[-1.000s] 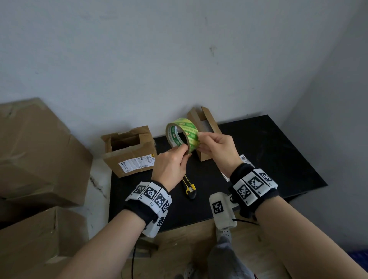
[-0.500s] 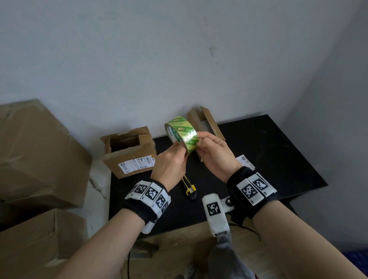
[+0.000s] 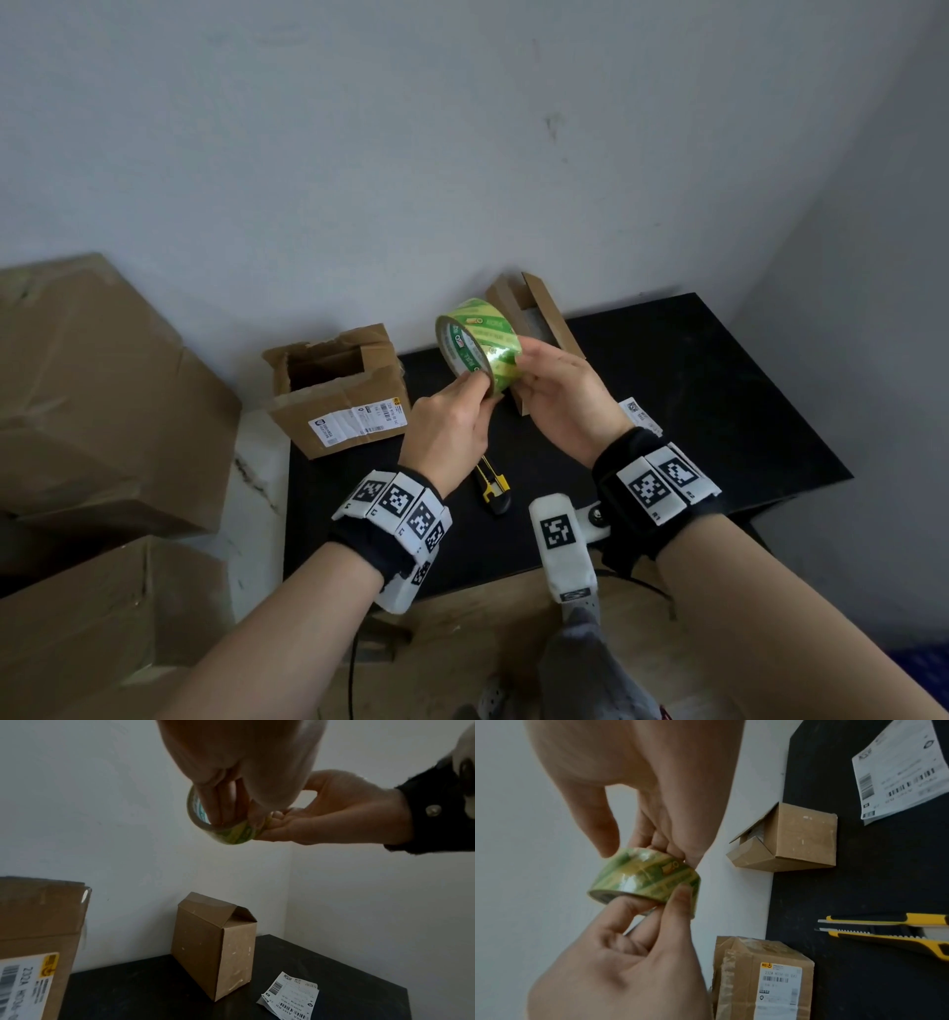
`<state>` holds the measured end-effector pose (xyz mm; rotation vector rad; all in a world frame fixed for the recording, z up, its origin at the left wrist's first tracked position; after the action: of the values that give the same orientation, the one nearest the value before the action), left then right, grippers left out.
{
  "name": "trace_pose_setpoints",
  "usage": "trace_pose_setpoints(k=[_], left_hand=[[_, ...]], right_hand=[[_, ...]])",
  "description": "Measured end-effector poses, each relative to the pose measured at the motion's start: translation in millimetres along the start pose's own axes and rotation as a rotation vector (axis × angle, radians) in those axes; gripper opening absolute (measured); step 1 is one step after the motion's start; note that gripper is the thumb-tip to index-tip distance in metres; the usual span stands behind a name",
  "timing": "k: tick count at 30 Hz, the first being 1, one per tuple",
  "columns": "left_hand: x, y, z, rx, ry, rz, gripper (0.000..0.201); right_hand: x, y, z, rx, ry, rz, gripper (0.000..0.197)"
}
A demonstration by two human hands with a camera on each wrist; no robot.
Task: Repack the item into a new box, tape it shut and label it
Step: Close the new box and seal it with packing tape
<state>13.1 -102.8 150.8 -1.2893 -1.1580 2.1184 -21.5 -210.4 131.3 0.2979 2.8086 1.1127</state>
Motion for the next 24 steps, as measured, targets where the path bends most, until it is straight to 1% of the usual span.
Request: trace_pose_setpoints(k=[4, 9, 13, 14, 16, 17, 19, 21, 22, 24], left_hand=[[-1.8, -0.1, -0.3, -0.013, -0.009, 0.008, 0.016], [0.0, 3.0, -2.7, -0.029, -0.005, -0.004, 0.019], [2.4, 4.7, -5.2, -0.016, -0.007, -0.011, 0.018], [2.4, 4.9, -4.7, -0.014, -0.003, -0.014, 0.017], [1.6, 5.8, -2.1, -0.012, 0.0, -0.024, 0.015], [1.0, 6.4, -1.8, -0.006, -0.009, -0.028, 0.014], [-0.6, 7.0, -4.8, 0.016, -0.04, -0.029, 0.012], [-0.8, 8.8, -10.3, 0.028, -0.063, -0.044, 0.01], [-0.5, 10.1, -12.7, 0.027, -0.064, -0.058, 0.01], [0.9, 12.7, -16.6, 0.027, -0.065, -0.086, 0.011]], right_hand=[[-1.3, -2.1, -1.6, -0.015, 0.002, 0.03, 0.037], [-3.6, -1.1, 3.1, 0.019, 0.024, 0.037, 0.05], [-2.8, 2.9, 3.6, 0.063, 0.041, 0.007, 0.051], [-2.8, 2.4, 4.1, 0.059, 0.04, 0.019, 0.05], [-3.4, -1.7, 4.5, 0.017, 0.035, 0.077, 0.058], [-3.7, -3.0, 4.2, -0.005, 0.034, 0.083, 0.059], [-4.3, -2.3, 2.9, -0.016, 0.026, 0.043, 0.054], [-4.2, -3.0, 1.8, 0.059, 0.014, 0.038, 0.045], [-4.4, -6.1, -0.6, 0.167, -0.019, 0.084, 0.042], [-3.8, -13.7, -8.3, 0.469, -0.126, 0.214, 0.038]])
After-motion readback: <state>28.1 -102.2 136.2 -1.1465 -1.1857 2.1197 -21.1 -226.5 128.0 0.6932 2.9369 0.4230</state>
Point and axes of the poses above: each hand's wrist, its own x-axis away from the middle knuckle, its own y-axis out of the palm, z = x × y, the point moved 6 cm from there along -x, towards the middle knuckle, and after that the axes turned 8 degrees about -x, right-handed, at the moved point
